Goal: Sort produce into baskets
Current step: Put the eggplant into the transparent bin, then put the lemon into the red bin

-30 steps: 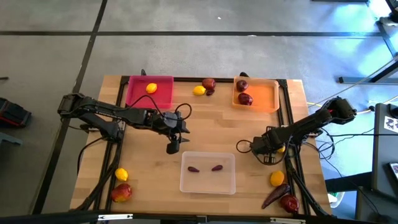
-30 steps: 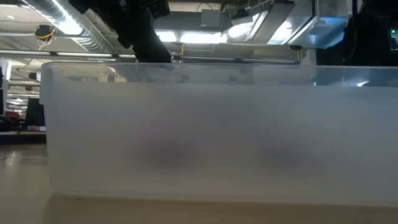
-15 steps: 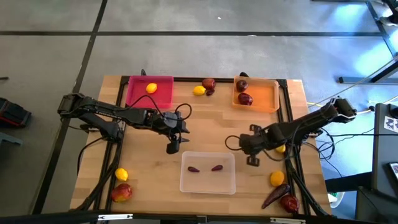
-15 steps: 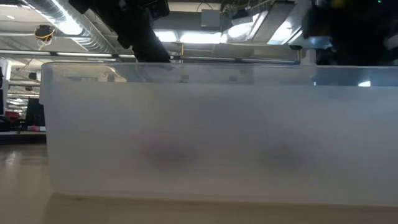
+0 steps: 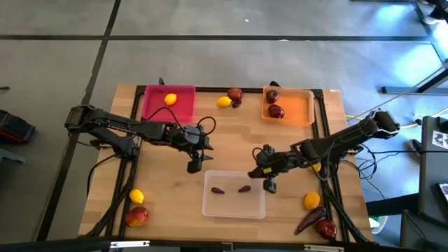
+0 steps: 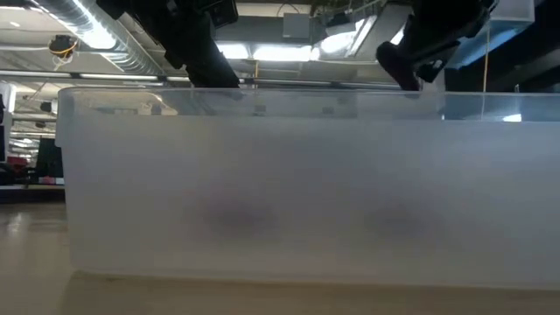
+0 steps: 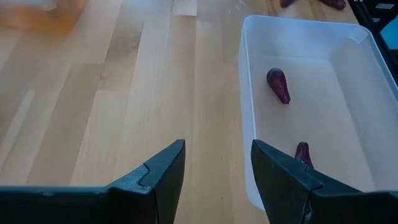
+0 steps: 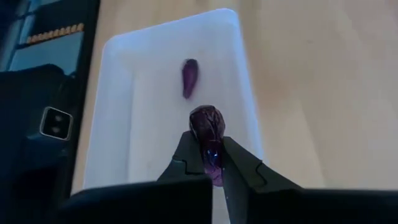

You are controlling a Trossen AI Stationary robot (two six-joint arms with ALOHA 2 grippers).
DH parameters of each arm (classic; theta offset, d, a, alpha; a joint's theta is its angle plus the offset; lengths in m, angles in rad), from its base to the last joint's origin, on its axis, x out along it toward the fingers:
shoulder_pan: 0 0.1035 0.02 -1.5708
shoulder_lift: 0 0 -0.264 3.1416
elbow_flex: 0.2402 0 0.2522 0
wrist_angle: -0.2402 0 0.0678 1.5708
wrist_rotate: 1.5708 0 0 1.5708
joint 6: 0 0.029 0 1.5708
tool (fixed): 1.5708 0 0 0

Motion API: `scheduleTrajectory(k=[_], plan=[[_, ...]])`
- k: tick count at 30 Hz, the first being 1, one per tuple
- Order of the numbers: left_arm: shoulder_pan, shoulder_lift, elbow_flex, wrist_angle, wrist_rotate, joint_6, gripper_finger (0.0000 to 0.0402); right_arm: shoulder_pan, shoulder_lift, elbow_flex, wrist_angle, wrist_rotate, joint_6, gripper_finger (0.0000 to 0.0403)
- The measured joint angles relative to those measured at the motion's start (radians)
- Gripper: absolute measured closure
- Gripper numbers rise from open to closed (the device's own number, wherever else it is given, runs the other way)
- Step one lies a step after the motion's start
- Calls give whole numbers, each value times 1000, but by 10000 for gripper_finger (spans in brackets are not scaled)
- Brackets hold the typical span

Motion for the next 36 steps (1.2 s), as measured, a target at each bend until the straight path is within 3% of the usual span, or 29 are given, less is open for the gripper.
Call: scheduleTrajectory(k=[6, 20, 26, 32, 36], plan=[[0, 0, 0, -2, 0, 0, 222, 0, 104, 0, 93, -75, -1, 393], [0, 0, 0, 1, 0, 0, 222, 0, 265, 0, 68, -79, 36, 387], [0, 0, 0, 13, 0, 7, 222, 0, 264, 0, 54, -84, 60, 313], [0, 0, 0, 54, 0, 16, 222, -29, 217, 23, -16, -261, 37, 235], [23, 2, 0, 102, -41, 28, 222, -33, 169, 50, -108, -198, 17, 214]])
